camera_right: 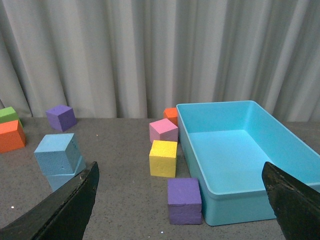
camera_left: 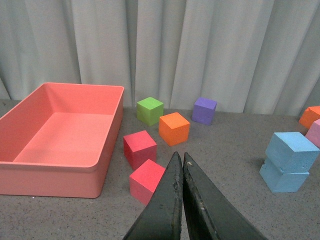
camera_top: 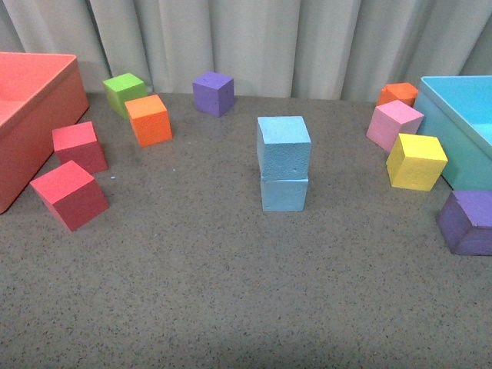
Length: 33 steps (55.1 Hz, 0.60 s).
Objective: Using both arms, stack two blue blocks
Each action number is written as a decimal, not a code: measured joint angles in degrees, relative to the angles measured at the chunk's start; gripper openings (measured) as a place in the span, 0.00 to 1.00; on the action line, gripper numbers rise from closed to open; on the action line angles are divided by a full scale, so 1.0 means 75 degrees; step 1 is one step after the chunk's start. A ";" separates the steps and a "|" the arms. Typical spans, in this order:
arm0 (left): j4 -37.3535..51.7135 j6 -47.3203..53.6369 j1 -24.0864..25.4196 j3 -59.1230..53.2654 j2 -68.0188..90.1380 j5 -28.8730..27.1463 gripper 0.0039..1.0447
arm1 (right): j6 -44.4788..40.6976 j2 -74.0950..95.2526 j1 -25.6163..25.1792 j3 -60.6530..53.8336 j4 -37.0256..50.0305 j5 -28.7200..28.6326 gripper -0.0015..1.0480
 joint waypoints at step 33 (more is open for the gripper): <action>-0.1437 0.0003 0.0000 0.0003 -0.1390 0.0006 0.46 | 0.0000 0.0000 0.0000 0.0000 0.0000 0.0000 0.91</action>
